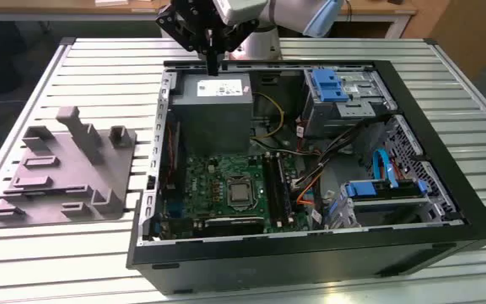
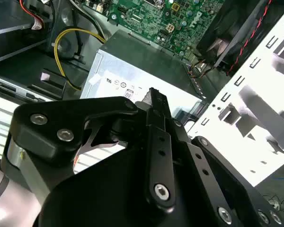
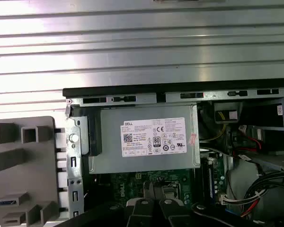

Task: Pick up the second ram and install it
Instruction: 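Reach for the second ram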

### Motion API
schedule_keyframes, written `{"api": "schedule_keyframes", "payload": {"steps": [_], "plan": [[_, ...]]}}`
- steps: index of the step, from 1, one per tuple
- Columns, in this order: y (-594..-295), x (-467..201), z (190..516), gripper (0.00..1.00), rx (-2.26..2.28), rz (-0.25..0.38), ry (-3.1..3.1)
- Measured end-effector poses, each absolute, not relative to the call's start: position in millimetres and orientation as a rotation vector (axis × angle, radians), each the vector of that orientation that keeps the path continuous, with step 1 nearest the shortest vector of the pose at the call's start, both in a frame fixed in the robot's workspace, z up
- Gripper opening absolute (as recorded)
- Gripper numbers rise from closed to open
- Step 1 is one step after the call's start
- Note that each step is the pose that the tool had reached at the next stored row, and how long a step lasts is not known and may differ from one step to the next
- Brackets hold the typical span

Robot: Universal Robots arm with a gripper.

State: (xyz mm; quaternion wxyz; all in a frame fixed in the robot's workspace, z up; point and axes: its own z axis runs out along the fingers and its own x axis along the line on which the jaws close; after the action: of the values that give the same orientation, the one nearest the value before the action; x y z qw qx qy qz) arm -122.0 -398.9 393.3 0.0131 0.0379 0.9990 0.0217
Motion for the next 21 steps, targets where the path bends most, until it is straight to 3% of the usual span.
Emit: {"api": "schedule_keyframes", "payload": {"steps": [21], "plan": [[-398.9,-167.9,393.2,0.10,0.118,0.068,3.111]]}}
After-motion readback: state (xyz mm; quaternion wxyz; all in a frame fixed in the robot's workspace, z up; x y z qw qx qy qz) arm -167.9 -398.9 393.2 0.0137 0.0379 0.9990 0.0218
